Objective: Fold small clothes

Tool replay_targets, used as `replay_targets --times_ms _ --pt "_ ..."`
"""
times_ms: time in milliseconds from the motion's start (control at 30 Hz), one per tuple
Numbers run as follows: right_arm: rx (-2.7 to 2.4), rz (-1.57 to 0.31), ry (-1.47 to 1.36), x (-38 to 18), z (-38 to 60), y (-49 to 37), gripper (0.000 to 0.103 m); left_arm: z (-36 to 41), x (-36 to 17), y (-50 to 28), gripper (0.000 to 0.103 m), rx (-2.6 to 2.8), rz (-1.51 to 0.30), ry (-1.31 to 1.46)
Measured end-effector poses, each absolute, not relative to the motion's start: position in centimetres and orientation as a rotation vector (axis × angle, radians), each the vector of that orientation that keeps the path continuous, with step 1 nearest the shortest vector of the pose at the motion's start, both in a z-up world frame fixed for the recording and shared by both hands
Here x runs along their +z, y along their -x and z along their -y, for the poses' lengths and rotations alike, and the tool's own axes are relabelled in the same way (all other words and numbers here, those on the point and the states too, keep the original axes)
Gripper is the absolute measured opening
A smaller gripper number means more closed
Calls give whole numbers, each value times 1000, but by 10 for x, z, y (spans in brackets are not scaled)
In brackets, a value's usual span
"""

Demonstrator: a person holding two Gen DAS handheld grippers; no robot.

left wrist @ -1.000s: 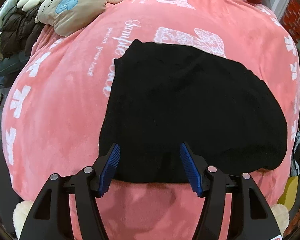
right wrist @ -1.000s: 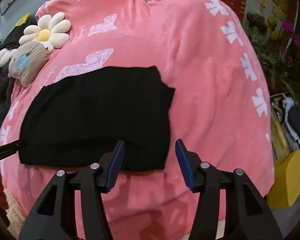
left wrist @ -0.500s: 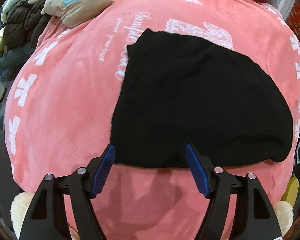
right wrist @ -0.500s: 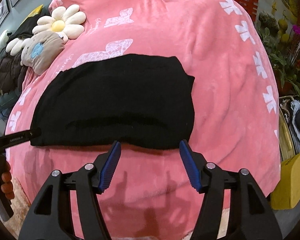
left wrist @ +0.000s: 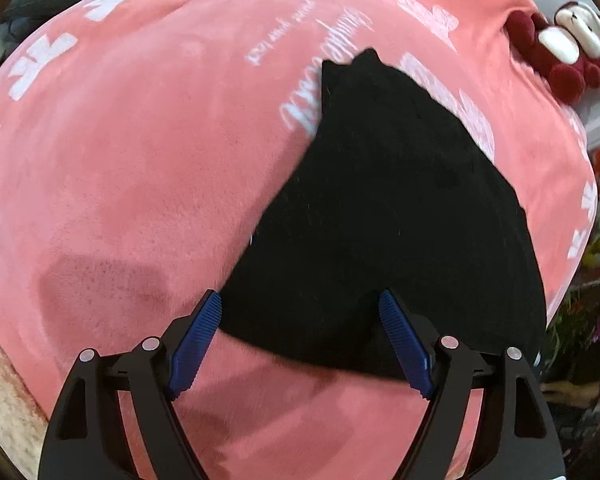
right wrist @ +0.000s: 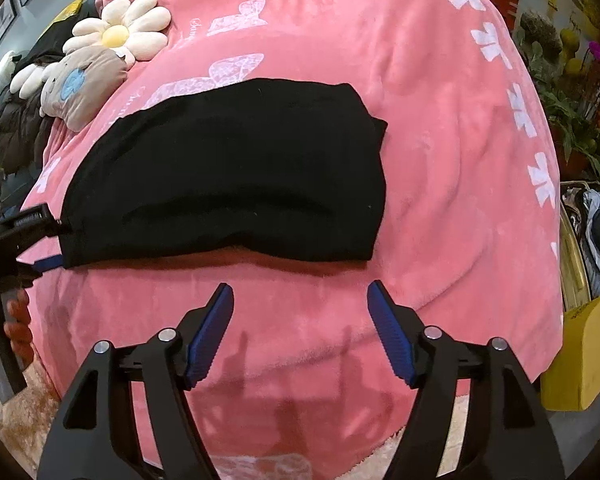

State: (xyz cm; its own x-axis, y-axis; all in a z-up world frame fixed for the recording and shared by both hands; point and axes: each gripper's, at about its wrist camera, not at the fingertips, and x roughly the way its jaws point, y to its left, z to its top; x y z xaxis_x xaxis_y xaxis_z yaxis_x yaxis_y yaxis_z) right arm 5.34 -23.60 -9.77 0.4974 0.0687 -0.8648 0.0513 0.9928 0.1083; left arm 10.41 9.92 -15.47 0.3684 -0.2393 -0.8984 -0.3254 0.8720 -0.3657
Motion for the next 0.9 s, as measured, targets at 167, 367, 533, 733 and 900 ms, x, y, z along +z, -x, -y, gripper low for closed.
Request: replay_targets --times_ms 167,367,533,733,900 --pt "-4 -1069 -138 -105 246 -54 68 -99 -155 -111 53 72 -1208 550" --pt "-6 -1072 -164 -111 255 -53 68 -88 -130 -117 8 54 -1186 506" --pt "-1 -1063 -213 -111 266 -50 68 -40 -57 -118 7 -45 -1044 370" --pt "-5 -1038 -301 -107 290 -44 68 56 10 -125 7 -258 -955 241" --pt "-15 -1023 -377 -105 312 -39 68 128 12 -128 7 -347 -962 165"
